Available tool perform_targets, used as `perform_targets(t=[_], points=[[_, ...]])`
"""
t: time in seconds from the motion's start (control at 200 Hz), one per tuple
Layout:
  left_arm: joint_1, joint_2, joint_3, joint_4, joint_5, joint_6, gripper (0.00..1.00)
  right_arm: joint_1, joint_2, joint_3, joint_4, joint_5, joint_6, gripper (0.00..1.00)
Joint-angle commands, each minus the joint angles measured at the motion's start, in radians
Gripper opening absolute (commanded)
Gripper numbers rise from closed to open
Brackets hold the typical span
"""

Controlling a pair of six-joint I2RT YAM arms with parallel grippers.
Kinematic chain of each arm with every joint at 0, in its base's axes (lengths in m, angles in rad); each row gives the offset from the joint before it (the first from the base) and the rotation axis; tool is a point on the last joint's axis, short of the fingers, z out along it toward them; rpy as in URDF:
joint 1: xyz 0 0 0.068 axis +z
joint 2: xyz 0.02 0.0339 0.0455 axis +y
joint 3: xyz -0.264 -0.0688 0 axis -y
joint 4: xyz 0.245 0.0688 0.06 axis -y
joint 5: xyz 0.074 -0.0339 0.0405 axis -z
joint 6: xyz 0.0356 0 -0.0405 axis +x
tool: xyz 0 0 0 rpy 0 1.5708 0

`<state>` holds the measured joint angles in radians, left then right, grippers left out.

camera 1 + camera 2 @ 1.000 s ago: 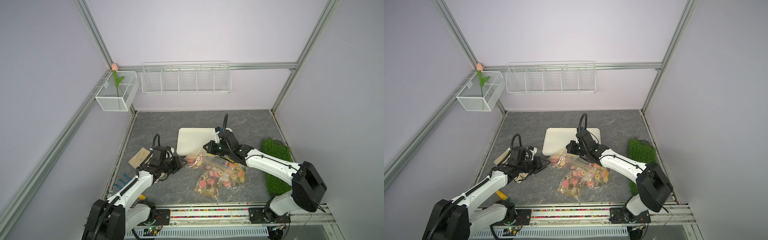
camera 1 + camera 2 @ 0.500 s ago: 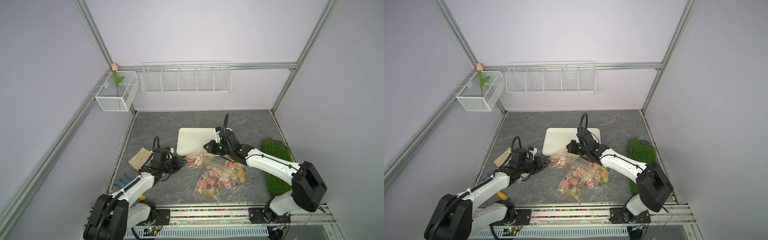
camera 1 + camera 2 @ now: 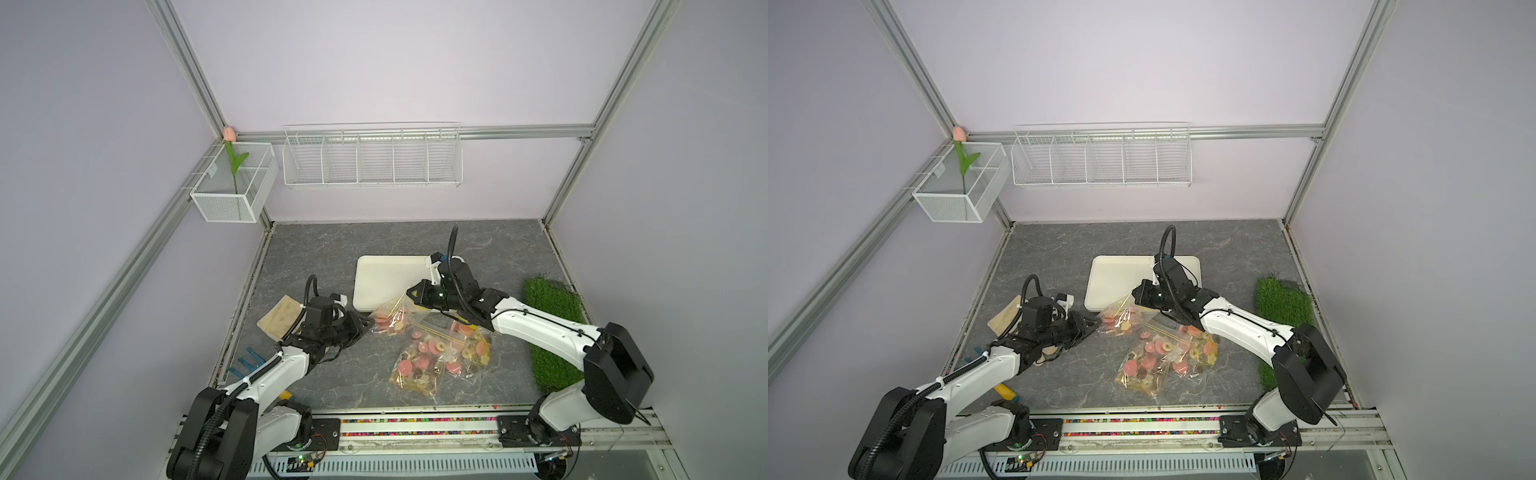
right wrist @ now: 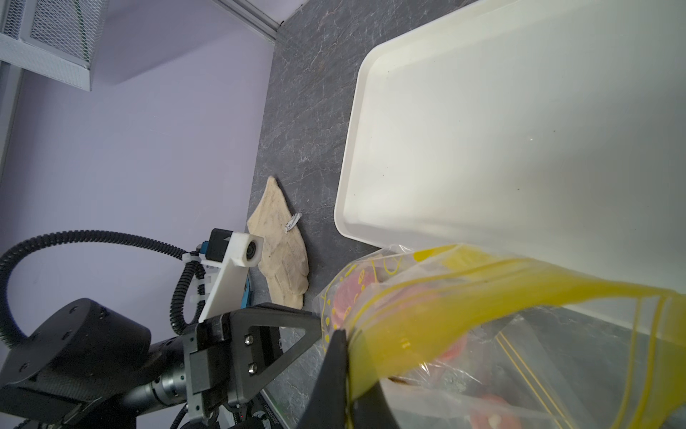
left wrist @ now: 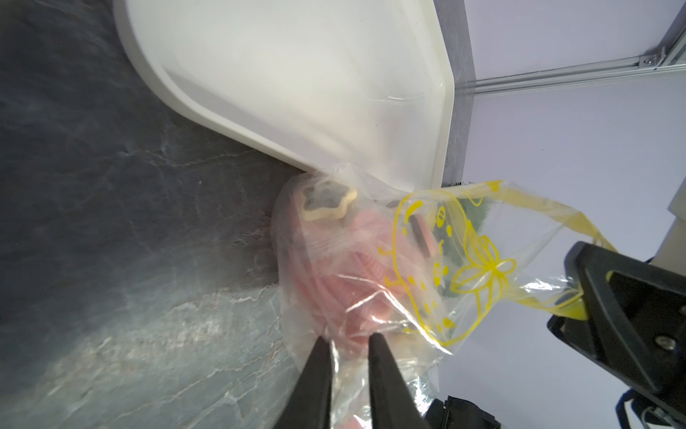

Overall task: Pour cookies out of the ziploc bag
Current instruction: 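Pour the cookies out of the ziploc bag onto the tray.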

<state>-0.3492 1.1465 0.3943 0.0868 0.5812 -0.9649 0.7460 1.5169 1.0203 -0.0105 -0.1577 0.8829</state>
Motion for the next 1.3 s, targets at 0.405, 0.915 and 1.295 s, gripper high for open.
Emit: perform_targets(t=[0.405,0.915,1.295], points=[[-0.005,-0.058,0.075,-0.099,-0.02,0.005,0.0,-0.037,0.005,0.026,0.016,-0.052,-0.005,0.07],[-0.005,0.02,0.367,-0.264,-0.042,0.084,0.0,-0.145,0.041,0.09,0.014,-0.227,-0.066,0.07],[-0.012,0.228,0.548,-0.176,-0.037,0.112,0.0,-0.234,0.089,0.046,0.056,-0.295,-0.145,0.07]])
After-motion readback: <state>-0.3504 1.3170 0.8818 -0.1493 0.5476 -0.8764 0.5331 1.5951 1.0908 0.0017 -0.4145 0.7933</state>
